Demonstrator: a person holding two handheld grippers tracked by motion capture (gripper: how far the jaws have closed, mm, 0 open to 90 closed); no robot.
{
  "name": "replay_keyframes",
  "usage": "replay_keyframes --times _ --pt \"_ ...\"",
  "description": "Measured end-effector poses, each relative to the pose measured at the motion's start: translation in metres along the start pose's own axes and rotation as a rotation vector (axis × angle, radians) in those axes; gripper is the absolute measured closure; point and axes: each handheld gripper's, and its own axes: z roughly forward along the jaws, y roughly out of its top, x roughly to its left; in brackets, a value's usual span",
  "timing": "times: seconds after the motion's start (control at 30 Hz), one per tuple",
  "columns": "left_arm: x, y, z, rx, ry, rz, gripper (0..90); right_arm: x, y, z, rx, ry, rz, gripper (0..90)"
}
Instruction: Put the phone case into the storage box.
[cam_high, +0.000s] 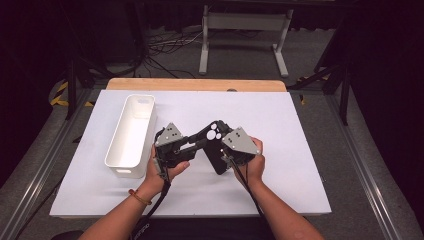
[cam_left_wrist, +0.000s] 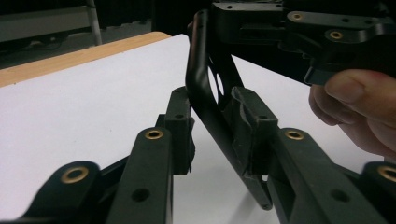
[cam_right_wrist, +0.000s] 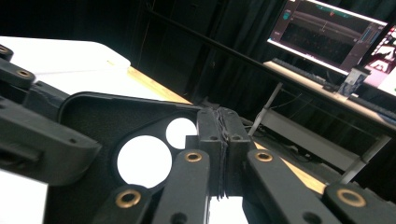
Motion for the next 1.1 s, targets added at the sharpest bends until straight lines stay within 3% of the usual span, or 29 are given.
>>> replay_keyframes --times 0.13,0.37,0.53,0.67,0.7,0.77,0.8,0.87,0.9,1.1 --pt "0.002 -0.001 -0.005 -0.012 0.005 0.024 74.8 0.000 0.001 -0.005 -0.021 0.013 0.008 89.5" --pt "0.010 0.001 -0.015 -0.048 0.020 0.026 79.9 0.005 0.007 -0.021 -0.059 0.041 -0.006 88.7" --pt "0.005 0.005 -0.020 -0.055 0.044 0.093 79.8 0.005 0.009 -0.029 -0.073 0.064 0.023 90.0" --pt "0.007 0.008 -0.023 -0.042 0.056 0.097 79.6 0.006 0.009 -0.035 -0.076 0.099 0.014 90.0" --pt "0.006 0.008 -0.023 -0.045 0.059 0.122 80.2 0.008 0.009 -0.036 -0.076 0.103 0.004 90.0" --pt "0.005 0.009 -0.025 -0.042 0.018 0.146 82.1 0.010 0.009 -0.036 -0.083 0.110 -0.010 90.0" --pt "0.003 0.010 -0.026 -0.039 0.044 0.188 82.2 0.010 0.008 -0.036 -0.088 0.117 -0.008 90.0" --pt "0.001 0.010 -0.027 -0.040 0.059 0.207 82.3 0.010 0.008 -0.036 -0.086 0.120 -0.006 90.0" --pt "-0.001 0.011 -0.028 -0.040 0.046 0.222 82.4 0.009 0.007 -0.036 -0.086 0.121 -0.004 90.0" --pt "0.002 0.012 -0.032 -0.051 0.037 0.222 82.5 0.003 0.001 -0.037 -0.068 0.135 0.023 83.6"
